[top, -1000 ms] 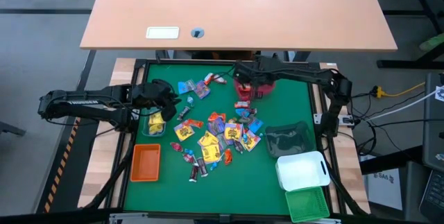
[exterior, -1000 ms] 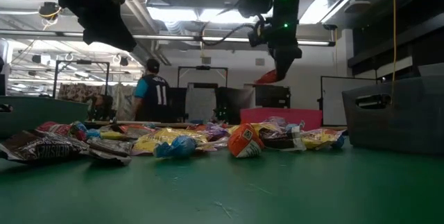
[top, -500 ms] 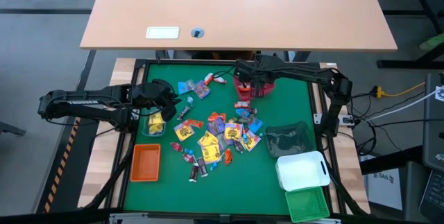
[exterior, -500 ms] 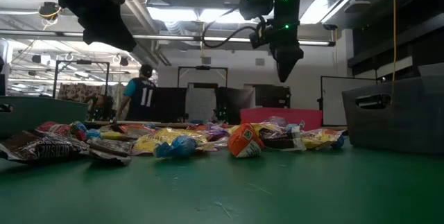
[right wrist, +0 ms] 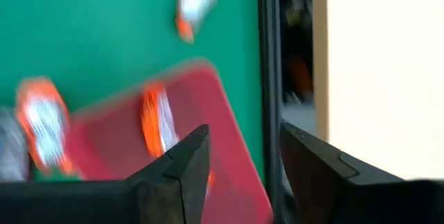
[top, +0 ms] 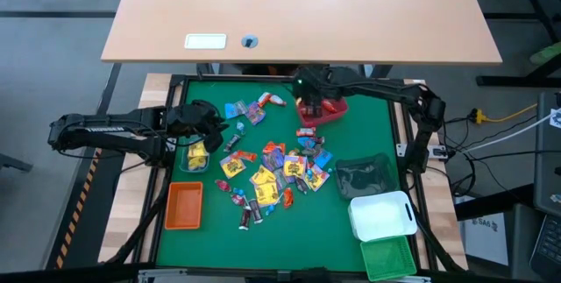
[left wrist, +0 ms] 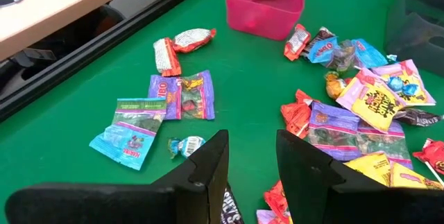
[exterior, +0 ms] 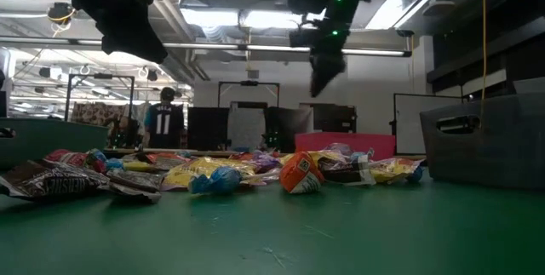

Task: Sort candy
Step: Put the orange chocolate bar into the red bin

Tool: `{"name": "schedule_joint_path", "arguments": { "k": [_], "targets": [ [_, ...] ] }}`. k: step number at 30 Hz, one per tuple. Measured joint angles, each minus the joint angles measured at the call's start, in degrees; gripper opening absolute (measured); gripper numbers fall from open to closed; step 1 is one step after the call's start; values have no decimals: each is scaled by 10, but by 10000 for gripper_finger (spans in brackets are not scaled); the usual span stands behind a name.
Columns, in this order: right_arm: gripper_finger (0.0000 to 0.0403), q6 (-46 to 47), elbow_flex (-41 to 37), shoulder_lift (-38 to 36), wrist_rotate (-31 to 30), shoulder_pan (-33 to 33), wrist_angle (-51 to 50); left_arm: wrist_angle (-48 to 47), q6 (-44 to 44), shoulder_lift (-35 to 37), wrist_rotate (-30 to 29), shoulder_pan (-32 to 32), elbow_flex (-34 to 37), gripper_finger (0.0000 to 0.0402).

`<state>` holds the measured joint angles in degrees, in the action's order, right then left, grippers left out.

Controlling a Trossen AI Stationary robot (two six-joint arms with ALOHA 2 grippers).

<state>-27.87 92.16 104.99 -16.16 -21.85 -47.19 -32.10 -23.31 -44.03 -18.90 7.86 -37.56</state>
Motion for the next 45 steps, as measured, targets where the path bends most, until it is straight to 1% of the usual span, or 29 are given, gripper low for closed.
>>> {"name": "schedule_joint_path", "arguments": {
  "k": [2, 4, 8, 12, 18, 24, 27, 32, 45],
  "targets": [
    [172, 8, 0, 0, 56, -7, 48, 0, 0, 0, 0, 0, 0, 110],
    [172, 26, 0, 0, 98, -9, 98, 0, 0, 0, 0, 0, 0, 110],
    [173, 63, 0, 0, 130, -7, 195, 0, 0, 0, 0, 0, 0, 110],
    [173, 68, 0, 0, 162, -6, 246, 0, 0, 0, 0, 0, 0, 110],
    [173, 96, 0, 9, 164, -7, 286, 0, 0, 0, 0, 0, 0, 110],
    [173, 97, 0, 51, 163, -7, 317, 0, 0, 0, 0, 0, 0, 110],
    [173, 98, 0, 75, 161, -8, 320, 0, 0, 0, 0, 0, 0, 110],
    [173, 98, 0, 110, 137, -8, 326, 0, 0, 0, 0, 0, 0, 110],
    [172, 99, 0, 187, 131, -24, 326, 0, 0, 0, 0, 0, 0, 110]
  ]
}}
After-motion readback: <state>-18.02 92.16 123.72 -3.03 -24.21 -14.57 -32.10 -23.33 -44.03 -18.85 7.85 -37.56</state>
